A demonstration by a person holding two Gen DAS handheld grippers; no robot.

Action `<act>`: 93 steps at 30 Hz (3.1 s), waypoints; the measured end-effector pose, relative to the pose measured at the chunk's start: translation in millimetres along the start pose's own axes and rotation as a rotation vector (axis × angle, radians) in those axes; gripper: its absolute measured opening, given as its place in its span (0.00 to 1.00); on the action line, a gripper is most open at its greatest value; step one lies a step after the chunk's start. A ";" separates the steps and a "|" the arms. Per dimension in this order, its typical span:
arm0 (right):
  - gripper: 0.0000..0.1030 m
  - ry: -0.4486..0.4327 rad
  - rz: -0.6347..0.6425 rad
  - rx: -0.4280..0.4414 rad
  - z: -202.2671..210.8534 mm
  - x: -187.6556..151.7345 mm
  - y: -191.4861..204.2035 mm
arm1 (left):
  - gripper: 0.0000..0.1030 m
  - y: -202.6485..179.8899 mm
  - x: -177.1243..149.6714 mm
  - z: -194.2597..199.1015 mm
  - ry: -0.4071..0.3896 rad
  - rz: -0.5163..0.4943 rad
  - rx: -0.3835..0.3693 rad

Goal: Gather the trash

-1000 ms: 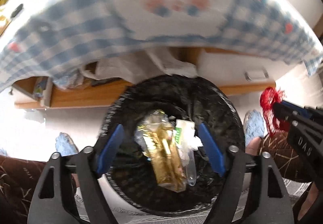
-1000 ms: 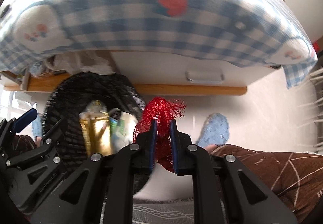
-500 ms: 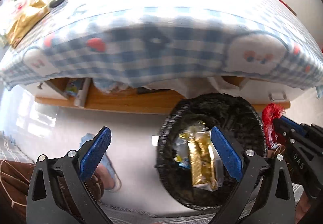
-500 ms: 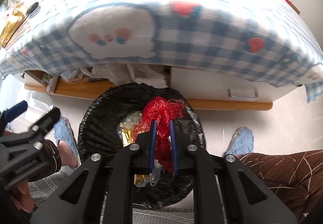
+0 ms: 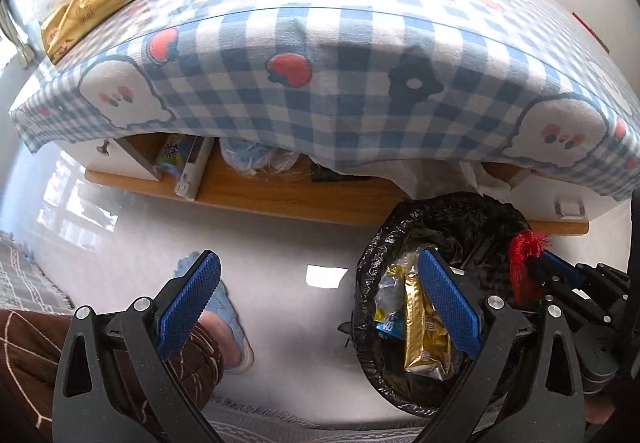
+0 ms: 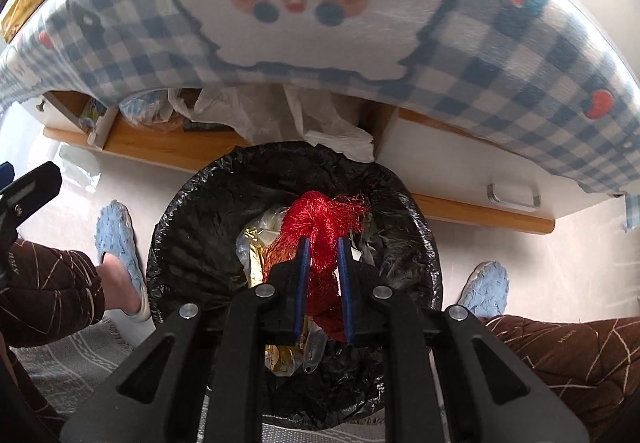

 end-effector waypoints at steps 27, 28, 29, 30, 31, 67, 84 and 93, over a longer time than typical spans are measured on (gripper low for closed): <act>0.92 -0.156 -0.155 -0.030 58.9 31.4 -60.3 | 0.94 -26.1 26.3 24.3 -0.070 -0.006 -0.050; 0.92 -0.170 -0.161 -0.033 66.5 34.3 -64.7 | 0.94 -27.5 29.2 28.9 -0.078 -0.010 -0.052; 0.92 -0.184 -0.168 -0.033 73.8 36.5 -69.1 | 0.94 -29.2 32.2 34.3 -0.086 -0.016 -0.052; 0.92 -0.197 -0.174 -0.031 82.2 38.8 -73.4 | 0.94 -30.6 35.3 40.4 -0.096 -0.018 -0.057; 0.92 -0.208 -0.178 -0.032 91.5 41.0 -77.6 | 0.94 -31.9 38.2 46.7 -0.103 -0.018 -0.066; 0.92 -0.362 -0.203 -0.017 234.1 32.9 -97.2 | 0.94 -58.1 52.1 165.2 -0.200 -0.087 -0.119; 0.92 -0.354 -0.202 -0.018 231.5 32.8 -95.6 | 0.94 -60.6 51.4 165.0 -0.202 -0.095 -0.117; 0.92 -0.353 -0.201 -0.017 230.2 32.6 -95.0 | 0.94 -61.2 51.4 165.1 -0.201 -0.096 -0.121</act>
Point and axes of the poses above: each gripper's, at about its wrist camera, not at the fingertips, and z roughly against the way its jaws point, y to its left, x to its top, the point moved 9 cm from there along -z, roughly the way its jaws point, and after that the axes turned 8 degrees about -z, right-handed, at the moved point
